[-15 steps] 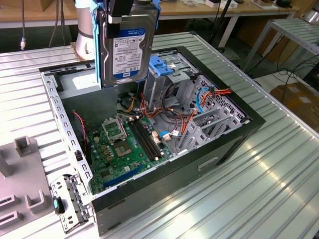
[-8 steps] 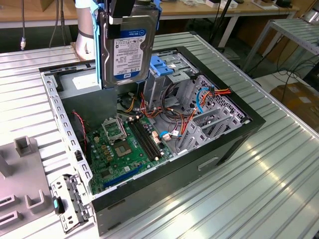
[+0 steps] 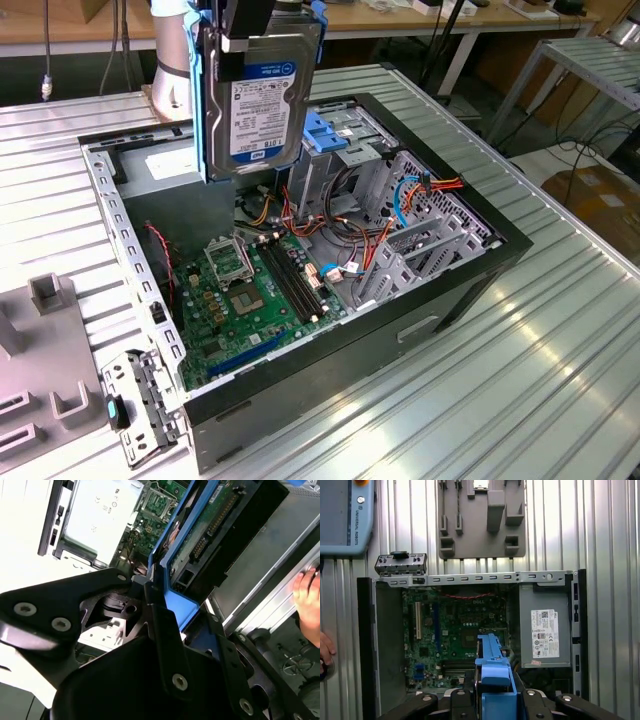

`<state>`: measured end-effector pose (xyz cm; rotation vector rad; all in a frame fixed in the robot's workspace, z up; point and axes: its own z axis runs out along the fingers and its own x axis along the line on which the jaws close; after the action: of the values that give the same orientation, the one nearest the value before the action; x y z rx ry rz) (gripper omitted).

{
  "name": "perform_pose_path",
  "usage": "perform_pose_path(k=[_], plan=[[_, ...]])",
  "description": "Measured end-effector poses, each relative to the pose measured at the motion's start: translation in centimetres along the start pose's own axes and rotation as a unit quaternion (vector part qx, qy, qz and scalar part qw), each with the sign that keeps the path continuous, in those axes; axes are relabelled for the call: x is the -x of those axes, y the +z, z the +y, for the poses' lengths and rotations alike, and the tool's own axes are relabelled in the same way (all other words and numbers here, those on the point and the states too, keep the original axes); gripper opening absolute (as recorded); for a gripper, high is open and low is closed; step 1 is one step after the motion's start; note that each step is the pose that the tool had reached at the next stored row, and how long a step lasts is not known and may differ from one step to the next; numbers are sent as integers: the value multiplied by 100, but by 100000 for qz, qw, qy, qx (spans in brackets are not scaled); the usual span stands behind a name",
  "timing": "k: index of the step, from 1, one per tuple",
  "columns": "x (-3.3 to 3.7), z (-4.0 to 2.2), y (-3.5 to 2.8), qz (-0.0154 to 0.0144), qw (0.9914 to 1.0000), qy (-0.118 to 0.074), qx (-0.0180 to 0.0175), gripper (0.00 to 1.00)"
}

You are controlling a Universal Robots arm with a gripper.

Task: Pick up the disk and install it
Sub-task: 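Insert the disk into the insertion slot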

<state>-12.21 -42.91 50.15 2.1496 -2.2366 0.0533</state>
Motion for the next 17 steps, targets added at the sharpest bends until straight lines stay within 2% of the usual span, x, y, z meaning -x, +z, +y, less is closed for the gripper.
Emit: perform_pose_path(k=[17], plan=[[-56,-2,3,216,100000,1,-8,37]])
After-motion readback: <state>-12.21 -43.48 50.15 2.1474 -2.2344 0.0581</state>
